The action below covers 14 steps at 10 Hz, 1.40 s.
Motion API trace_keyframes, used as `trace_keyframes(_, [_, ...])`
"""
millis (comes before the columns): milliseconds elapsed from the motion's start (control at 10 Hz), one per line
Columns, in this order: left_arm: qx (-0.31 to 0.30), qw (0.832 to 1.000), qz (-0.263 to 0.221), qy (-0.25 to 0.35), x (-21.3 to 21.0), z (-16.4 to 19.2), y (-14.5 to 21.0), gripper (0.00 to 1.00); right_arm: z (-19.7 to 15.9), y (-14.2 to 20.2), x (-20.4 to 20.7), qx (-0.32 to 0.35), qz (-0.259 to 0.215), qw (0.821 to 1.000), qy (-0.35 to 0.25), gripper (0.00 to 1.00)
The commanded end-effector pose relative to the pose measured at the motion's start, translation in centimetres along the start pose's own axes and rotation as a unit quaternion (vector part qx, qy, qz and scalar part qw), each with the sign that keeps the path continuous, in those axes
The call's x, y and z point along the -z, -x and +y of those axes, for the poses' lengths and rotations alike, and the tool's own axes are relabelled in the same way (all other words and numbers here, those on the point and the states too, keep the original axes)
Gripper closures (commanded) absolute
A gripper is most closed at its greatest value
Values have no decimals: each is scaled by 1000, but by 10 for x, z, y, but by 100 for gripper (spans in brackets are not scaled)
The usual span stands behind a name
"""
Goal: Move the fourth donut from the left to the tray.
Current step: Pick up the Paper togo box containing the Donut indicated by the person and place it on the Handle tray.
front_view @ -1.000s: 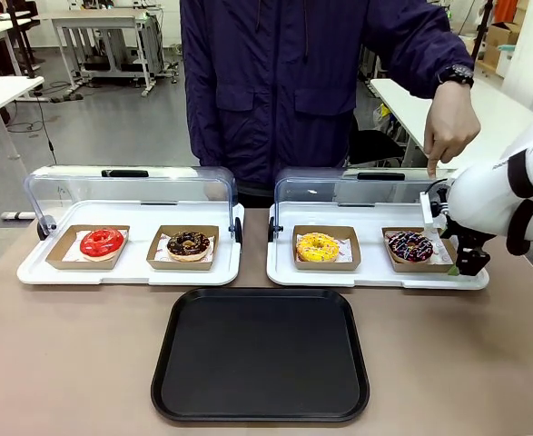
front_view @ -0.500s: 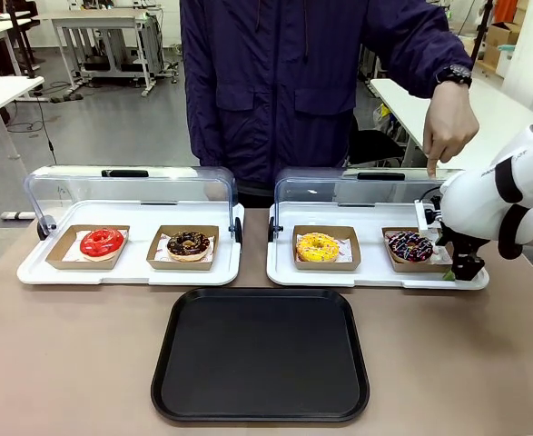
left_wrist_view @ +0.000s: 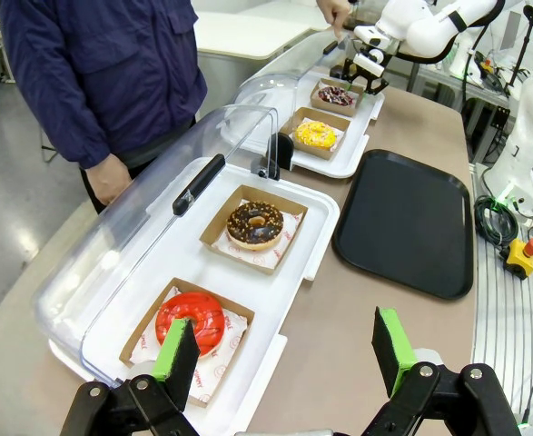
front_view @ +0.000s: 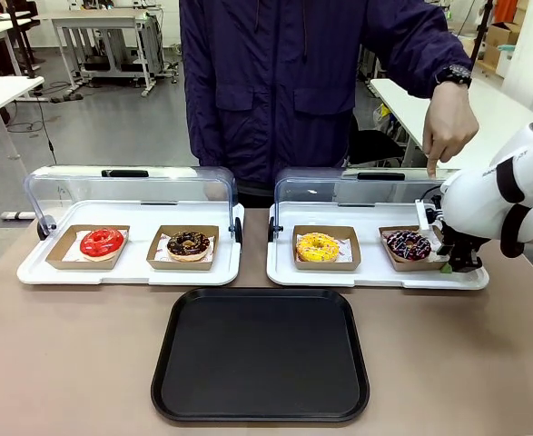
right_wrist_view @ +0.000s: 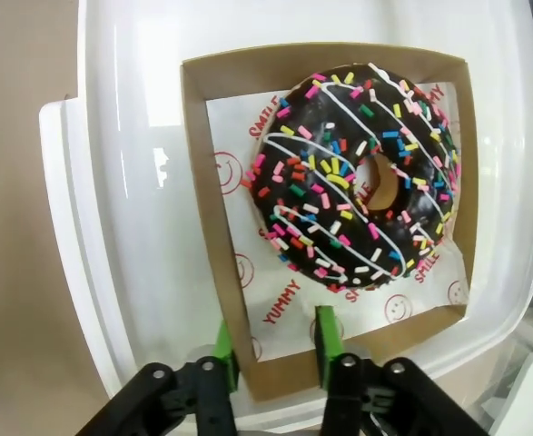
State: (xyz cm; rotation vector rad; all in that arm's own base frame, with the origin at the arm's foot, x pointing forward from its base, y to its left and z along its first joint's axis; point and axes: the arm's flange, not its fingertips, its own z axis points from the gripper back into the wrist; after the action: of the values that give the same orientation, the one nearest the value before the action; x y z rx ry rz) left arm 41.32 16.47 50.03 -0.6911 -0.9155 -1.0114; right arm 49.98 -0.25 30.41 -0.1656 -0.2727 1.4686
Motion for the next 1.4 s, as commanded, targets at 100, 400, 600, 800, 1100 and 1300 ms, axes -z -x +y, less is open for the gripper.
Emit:
trace_keyframes(100, [6,1000,-7,3,-1,-1,-2,0,-4,0,-1,-8,8,1000,-19,100])
trace_keyframes(400, [6,1000,-7,3,-1,-1,-2,0,-2,0,-3,-13,12,999,-29,100])
trace_keyframes(600, [6,1000,-7,3,-1,-1,-2,0,-7,-2,-5,-20,-6,999,-41,100])
trace_keyframes(800, [6,1000,-7,3,-1,-1,-2,0,1,-1,1,-9,2,1000,-22,100])
trace_keyframes(1100, [6,1000,-7,3,-1,-1,-2,0,10,-2,-22,-3,3,1000,-3,98])
trace_keyframes(1300, [6,1000,-7,3,-1,-1,-2,0,31,-3,-61,9,-4,1000,20,98])
